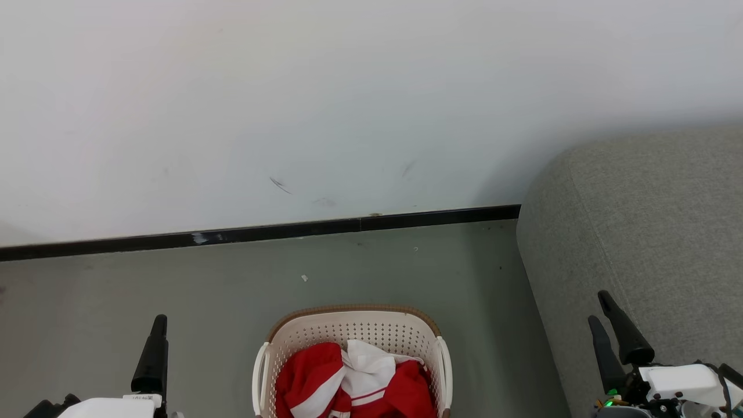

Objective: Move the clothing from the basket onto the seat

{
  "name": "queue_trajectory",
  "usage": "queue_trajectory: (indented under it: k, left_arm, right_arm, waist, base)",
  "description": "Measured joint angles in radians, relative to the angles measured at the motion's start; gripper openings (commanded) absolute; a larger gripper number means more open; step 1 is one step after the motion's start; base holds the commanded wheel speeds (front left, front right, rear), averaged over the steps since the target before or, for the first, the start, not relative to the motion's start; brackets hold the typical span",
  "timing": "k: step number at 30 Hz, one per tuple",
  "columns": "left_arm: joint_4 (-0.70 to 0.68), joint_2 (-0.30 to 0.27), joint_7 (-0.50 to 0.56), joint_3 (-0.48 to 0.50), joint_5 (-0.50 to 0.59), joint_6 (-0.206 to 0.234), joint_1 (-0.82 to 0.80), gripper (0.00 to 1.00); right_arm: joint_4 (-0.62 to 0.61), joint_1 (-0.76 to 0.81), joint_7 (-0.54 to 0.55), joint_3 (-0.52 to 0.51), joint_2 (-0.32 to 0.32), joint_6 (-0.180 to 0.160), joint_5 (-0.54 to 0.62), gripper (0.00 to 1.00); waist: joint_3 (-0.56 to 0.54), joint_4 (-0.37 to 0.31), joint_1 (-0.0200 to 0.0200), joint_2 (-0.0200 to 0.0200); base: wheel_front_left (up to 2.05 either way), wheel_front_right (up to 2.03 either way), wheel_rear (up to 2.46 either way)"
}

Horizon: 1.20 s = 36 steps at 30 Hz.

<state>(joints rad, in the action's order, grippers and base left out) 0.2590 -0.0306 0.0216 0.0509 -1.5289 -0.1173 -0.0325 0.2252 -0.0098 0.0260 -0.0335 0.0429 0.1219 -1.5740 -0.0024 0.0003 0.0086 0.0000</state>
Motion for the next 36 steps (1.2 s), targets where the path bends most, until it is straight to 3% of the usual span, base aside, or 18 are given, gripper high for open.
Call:
queue_trajectory:
  k: [11, 18, 29, 36]
  left_arm:
    - [-0.019, -0.038, -0.048, -0.034, 0.128, -0.001, -0.002, 1.0]
    - [-0.026, -0.069, -0.075, -0.057, 0.238, -0.001, -0.002, 1.0]
    - [-0.051, -0.098, -0.113, -0.084, 0.442, 0.002, -0.004, 1.0]
    - [-0.083, -0.122, -0.139, -0.101, 0.616, 0.022, -0.017, 1.0]
  right_arm:
    - [-0.027, -0.022, -0.05, 0.061, 0.04, 0.0, 0.123, 1.0]
    - [-0.04, -0.039, -0.086, 0.102, 0.09, 0.0, 0.267, 1.0]
    - [-0.055, -0.058, -0.125, 0.122, 0.117, 0.0, 0.494, 1.0]
    - [-0.083, -0.063, -0.151, 0.103, 0.125, 0.001, 0.705, 1.0]
  waist:
    - [-0.008, 0.0, 0.0081, 0.0]
    - [-0.011, 0.001, 0.0088, 0.0]
    - [-0.009, 0.003, 0.0006, 0.0]
    - [-0.003, 0.004, -0.0048, 0.0]
  base:
    - [0.0, 0.0, 0.0]
    - [0.0, 0.0, 0.0]
    - [0.0, 0.0, 0.0]
    - [0.0, 0.0, 0.0]
